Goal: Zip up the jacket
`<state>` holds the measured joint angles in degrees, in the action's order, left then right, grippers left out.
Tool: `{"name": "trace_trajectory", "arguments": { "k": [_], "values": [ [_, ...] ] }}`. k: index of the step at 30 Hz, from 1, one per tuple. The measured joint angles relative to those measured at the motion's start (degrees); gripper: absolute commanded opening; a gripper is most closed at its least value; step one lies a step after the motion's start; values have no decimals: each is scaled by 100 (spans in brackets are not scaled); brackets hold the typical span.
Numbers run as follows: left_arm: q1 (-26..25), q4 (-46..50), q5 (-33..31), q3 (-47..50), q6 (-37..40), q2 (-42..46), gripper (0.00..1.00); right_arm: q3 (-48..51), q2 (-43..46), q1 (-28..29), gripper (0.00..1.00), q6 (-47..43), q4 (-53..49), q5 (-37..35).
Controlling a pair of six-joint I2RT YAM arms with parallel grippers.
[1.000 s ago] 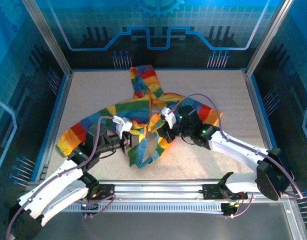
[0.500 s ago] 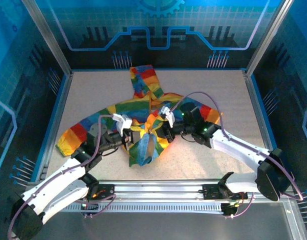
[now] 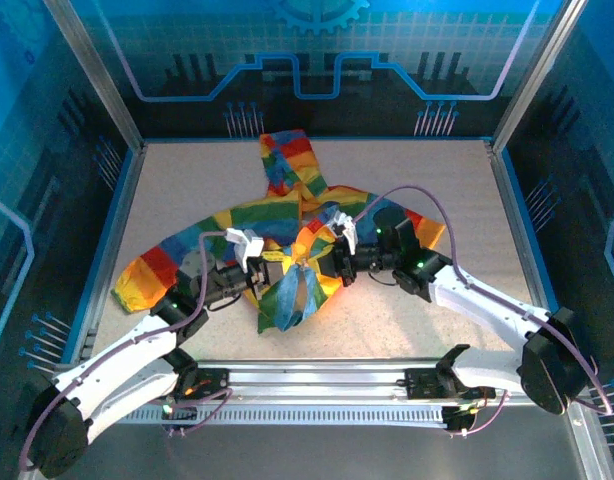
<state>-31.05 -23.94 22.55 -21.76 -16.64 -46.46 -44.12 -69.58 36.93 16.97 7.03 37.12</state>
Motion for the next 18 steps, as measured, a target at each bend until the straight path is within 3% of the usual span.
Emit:
{"name": "trace_trajectory", "arguments": {
  "k": [18],
  "values": [
    [15,-1423,-22,367,-901,-188,0,4,-201,2,0,214,374,240]
  ]
}}
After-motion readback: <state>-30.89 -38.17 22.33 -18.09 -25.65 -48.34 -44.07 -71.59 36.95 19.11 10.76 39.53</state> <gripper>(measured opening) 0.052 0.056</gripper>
